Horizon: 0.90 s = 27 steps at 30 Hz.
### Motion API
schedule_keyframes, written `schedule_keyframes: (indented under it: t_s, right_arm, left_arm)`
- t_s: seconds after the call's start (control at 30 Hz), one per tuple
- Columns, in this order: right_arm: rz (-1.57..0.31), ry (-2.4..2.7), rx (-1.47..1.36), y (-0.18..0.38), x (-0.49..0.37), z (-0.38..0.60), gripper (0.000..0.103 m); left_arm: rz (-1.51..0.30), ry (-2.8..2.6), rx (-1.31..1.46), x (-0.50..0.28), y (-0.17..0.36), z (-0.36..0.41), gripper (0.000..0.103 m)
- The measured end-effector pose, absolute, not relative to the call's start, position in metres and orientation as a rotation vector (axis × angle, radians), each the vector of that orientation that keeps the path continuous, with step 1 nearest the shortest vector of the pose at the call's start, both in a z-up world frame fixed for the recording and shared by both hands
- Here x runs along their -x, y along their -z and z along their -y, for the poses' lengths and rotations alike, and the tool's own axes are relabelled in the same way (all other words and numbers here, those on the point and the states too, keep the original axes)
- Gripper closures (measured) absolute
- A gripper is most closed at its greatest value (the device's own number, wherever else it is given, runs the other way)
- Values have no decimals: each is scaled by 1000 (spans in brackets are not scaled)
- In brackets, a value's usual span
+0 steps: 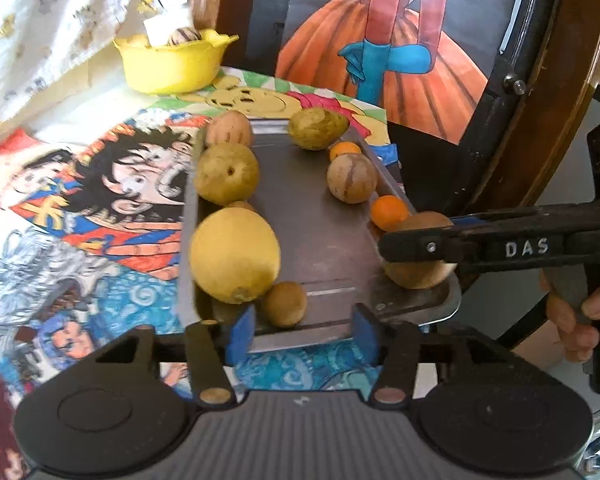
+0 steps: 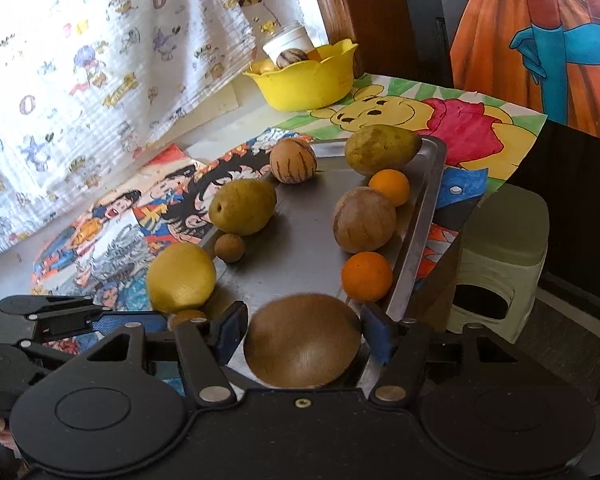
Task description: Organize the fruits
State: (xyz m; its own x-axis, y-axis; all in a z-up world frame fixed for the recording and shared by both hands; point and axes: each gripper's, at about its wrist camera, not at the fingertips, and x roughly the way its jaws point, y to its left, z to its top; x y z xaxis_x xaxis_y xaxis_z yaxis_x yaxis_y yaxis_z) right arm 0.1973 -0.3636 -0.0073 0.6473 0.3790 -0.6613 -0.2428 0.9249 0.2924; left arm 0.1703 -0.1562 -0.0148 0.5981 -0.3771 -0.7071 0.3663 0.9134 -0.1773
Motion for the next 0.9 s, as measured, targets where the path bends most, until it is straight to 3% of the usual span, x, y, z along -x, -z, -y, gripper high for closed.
schedule_keyframes:
  t_s: [0.17, 0.73, 0.9]
  right_arm:
    - [-762, -336, -200, 6, -186, 361, 30]
    - [-558, -290, -247, -3, -100, 323, 8]
    - [-523, -284, -246, -3, -78, 309, 1]
  left_arm:
    - [-814, 406, 52, -157, 13, 141, 38]
    - [-692, 235, 169, -103, -2, 70, 2]
    - [-659, 184, 160, -91, -2, 58, 1]
